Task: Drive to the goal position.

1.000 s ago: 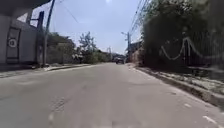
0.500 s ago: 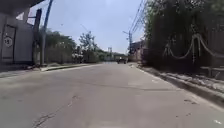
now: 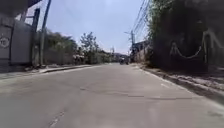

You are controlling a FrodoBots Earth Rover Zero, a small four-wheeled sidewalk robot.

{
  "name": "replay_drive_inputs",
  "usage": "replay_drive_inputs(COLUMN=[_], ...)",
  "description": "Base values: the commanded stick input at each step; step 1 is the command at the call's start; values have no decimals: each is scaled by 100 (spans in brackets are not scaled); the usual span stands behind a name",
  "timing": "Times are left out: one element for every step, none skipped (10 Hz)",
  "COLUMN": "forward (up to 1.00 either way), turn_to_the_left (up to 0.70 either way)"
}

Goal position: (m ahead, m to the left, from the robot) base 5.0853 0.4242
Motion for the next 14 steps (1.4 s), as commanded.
replay_drive_inputs(forward=[100,100,100,100,100,100,100,100,100,100,100,100,100,100], turn_to_the_left=[-6,0,0,0,0,0,0,0,0,0,0,0,0,0])
